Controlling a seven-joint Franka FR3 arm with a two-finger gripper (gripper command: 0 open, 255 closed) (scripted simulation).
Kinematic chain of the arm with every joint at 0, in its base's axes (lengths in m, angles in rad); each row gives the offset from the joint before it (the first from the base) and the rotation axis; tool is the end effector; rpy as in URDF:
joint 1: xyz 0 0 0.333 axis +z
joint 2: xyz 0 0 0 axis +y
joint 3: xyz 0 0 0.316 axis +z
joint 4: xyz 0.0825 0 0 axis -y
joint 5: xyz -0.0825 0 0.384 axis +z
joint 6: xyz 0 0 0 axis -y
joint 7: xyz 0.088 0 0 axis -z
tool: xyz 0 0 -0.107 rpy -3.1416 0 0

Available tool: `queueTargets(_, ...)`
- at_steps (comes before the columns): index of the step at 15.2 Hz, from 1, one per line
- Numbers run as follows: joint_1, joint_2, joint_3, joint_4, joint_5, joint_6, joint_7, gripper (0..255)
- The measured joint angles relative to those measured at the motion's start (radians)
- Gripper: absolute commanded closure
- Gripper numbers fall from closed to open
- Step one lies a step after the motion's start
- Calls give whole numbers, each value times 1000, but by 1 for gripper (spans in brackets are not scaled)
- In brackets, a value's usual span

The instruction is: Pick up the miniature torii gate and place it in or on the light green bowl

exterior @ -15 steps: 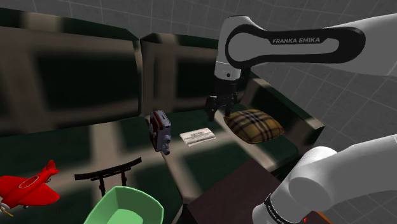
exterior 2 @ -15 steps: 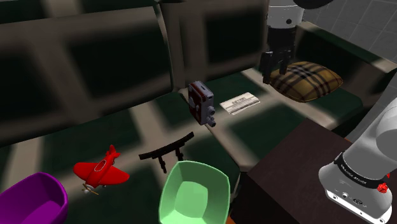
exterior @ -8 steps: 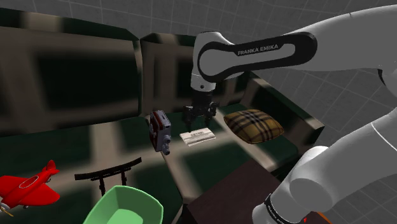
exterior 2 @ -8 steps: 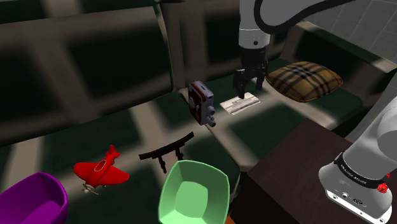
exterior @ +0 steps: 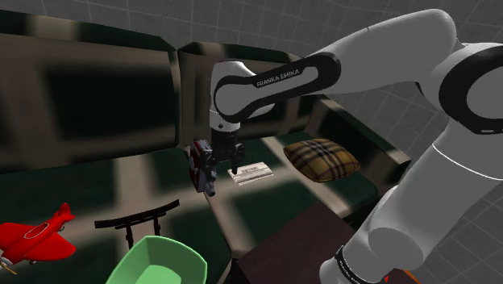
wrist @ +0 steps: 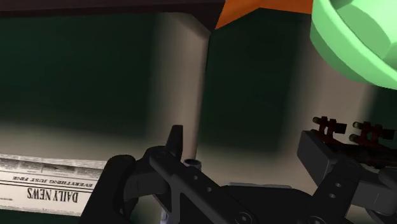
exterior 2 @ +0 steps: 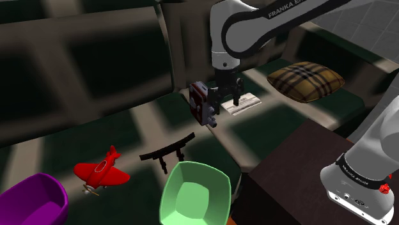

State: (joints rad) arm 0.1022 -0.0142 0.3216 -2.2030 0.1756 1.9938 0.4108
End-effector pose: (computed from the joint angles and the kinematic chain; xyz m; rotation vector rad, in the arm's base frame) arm 0.4558 0.2176 0.3732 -3.0614 0.1155 0.3667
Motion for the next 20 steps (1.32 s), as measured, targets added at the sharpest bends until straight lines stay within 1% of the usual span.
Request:
queueTargets(2,11,71,11,34,-6,34,30,0)
queueTargets(9,72,361,26,243,-50,104,142,0)
queueTargets(11,94,443,24,324,-63,101,169,0)
queueTargets(12,104,476,23,349,-66,109,180,0)
queueTargets(18,178,714,11,603,-91,91,248,0)
queueTargets(19,187,742,9,637,-94,84,254,0)
queueTargets(20,192,753,9,641,-93,91,258,0)
